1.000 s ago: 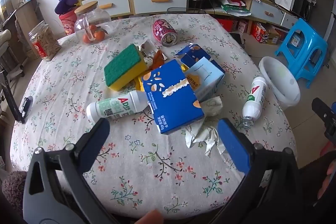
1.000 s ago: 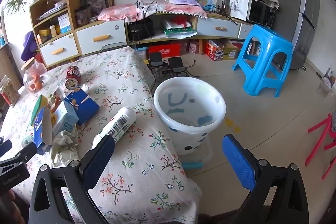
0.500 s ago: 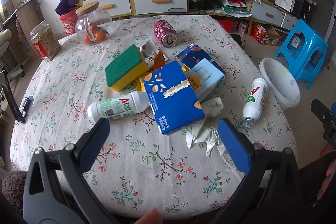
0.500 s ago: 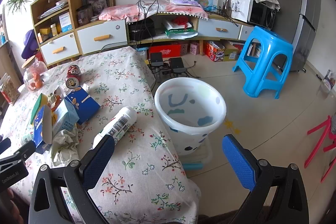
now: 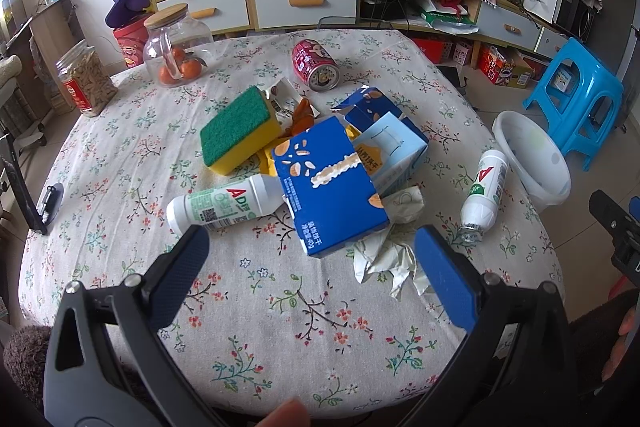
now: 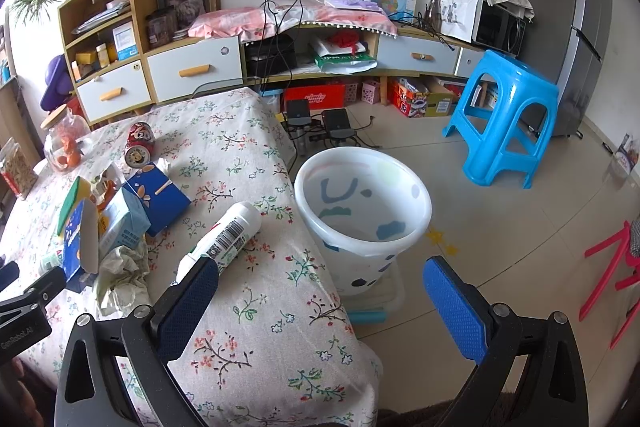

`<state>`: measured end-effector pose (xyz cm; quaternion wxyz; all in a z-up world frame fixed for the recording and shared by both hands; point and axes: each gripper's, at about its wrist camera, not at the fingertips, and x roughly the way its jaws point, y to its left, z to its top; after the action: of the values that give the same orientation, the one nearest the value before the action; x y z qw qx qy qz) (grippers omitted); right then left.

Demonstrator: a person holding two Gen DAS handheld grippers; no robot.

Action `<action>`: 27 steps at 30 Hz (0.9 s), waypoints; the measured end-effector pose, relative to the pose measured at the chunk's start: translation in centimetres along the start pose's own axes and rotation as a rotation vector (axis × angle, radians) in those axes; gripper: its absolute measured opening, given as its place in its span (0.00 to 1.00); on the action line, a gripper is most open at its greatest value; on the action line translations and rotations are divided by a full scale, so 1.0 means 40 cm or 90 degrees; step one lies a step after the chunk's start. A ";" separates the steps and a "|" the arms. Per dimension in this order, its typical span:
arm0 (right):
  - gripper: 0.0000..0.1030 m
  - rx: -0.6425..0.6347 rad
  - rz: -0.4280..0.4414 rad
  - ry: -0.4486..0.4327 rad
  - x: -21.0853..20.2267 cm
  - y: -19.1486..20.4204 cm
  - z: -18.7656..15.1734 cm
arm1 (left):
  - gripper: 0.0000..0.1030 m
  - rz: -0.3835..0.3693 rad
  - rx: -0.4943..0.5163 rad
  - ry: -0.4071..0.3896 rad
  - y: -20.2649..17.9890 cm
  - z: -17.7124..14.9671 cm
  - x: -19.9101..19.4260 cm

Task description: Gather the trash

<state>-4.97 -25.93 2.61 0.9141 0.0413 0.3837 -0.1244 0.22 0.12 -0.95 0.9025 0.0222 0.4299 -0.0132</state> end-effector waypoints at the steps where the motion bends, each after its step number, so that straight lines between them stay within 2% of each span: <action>1: 1.00 0.000 -0.001 0.000 -0.001 0.001 0.001 | 0.99 -0.001 0.000 0.000 0.000 0.002 -0.003; 27: 1.00 -0.001 0.000 0.003 0.004 0.003 -0.005 | 0.99 -0.002 -0.004 -0.005 -0.004 0.021 -0.025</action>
<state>-4.96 -25.80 2.36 0.9133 0.0407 0.3859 -0.1236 0.23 -0.08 0.34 0.9044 0.0187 0.4261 -0.0133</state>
